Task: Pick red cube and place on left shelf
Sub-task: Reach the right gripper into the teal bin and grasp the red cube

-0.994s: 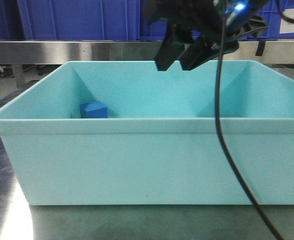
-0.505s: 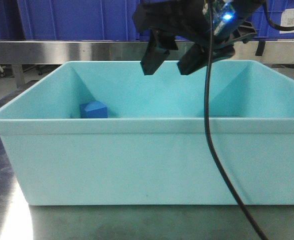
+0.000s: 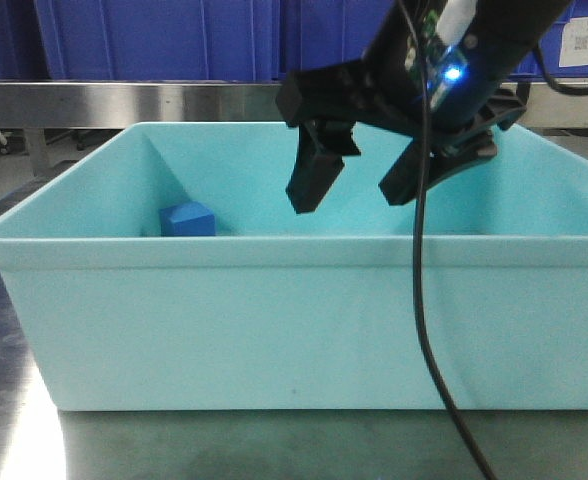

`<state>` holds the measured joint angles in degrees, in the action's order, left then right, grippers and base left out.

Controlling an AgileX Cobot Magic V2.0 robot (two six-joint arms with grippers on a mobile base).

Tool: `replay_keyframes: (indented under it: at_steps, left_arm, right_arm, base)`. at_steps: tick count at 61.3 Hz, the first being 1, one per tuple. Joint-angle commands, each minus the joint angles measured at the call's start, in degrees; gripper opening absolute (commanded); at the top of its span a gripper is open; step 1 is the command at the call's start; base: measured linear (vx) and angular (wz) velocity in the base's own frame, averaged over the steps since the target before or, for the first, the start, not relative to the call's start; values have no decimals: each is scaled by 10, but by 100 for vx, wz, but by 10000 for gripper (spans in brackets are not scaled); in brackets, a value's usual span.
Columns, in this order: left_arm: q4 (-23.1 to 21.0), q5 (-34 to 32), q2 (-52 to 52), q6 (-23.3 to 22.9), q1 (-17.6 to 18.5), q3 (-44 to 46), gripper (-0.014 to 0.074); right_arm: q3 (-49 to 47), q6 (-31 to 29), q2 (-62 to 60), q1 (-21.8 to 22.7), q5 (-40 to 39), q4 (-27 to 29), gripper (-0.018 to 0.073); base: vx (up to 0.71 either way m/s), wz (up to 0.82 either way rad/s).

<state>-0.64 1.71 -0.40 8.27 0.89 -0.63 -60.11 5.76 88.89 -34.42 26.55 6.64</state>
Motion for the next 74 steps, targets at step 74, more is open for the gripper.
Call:
replay_keyframes:
  at_steps: [74]
  left_arm:
    - [-3,-52,4,0,3,-13,106]
  right_arm:
    - [-21,-3,41,-1,-42,-5,265]
  base:
    - [0,0]
